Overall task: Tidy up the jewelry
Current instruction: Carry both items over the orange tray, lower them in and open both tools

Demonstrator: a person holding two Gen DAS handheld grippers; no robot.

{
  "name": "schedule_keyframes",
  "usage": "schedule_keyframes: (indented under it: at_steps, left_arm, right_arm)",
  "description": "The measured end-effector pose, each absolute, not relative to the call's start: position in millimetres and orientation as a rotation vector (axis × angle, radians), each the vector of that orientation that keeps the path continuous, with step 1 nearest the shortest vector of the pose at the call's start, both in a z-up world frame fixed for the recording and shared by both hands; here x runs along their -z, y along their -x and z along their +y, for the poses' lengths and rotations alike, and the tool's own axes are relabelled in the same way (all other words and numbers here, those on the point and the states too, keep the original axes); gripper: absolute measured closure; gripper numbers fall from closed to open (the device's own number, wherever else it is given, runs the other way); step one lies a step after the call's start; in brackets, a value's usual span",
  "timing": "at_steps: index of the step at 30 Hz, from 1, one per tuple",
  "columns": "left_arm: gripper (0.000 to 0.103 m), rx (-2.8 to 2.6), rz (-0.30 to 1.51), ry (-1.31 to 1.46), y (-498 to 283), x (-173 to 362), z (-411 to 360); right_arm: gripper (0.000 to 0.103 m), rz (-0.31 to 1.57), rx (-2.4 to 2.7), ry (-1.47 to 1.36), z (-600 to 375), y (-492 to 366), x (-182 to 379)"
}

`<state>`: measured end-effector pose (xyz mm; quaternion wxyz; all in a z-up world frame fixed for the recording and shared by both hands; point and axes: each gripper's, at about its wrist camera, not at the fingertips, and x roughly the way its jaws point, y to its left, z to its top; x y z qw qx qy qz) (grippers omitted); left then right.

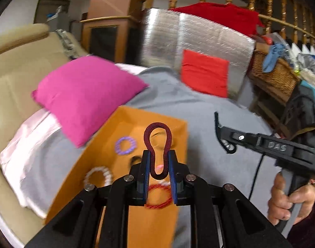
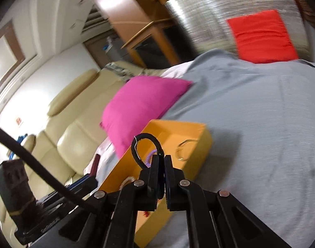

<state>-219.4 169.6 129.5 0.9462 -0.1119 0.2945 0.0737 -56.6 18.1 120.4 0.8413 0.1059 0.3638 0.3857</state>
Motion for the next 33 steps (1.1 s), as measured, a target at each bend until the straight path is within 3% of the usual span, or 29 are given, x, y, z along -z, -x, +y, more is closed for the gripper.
schedule_keyframes:
  at_steps: [13,33]
  left_arm:
    - [0.085,-0.285,0.717,0.212,246,-98,220]
    - [0.085,-0.258,0.897,0.232,248,-49,213]
  right_arm:
    - [0.097,0.858,-0.951,-0.111,85,94,-90]
    - [0.097,0.986,-1.045,0.096,125,141,-37]
